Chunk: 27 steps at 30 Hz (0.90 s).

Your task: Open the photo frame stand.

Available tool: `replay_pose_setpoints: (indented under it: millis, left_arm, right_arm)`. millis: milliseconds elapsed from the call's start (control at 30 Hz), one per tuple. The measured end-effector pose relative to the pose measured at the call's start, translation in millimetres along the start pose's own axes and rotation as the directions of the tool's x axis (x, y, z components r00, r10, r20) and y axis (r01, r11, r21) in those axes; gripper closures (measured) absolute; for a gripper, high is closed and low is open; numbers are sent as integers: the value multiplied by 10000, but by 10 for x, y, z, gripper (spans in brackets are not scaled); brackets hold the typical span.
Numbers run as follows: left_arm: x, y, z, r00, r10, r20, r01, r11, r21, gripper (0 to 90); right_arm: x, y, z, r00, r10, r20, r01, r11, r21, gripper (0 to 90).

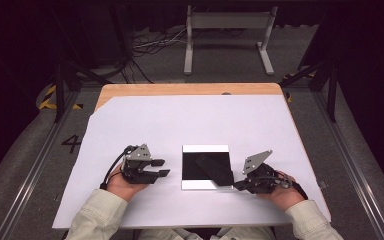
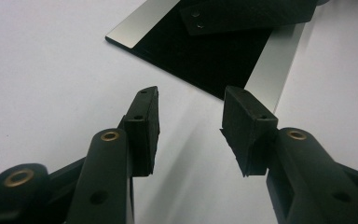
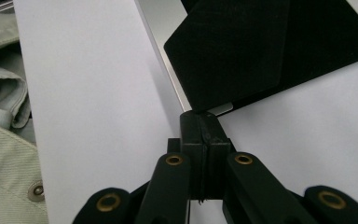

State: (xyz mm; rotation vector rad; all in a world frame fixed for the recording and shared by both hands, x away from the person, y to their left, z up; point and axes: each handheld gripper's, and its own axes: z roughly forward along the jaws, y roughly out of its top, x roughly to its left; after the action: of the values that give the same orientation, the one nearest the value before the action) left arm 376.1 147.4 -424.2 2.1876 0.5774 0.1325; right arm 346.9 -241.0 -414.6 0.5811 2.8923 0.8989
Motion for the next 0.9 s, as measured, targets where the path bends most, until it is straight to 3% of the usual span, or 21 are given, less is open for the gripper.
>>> replay_pose_setpoints:
  millis: [533, 900]
  left_arm:
    - [-5, -5, 26, 9999, -120, 61, 120, 9999, 17, 561]
    - [-56, -8, 136, 9998, 73, 206, -77, 9999, 155, 559]
  right_arm:
    - [22, 48, -138, 9999, -12, 171, 30, 9948, -1014, 900]
    - [49, 91, -193, 9989, 31, 466, 63, 9798, -2000, 900]
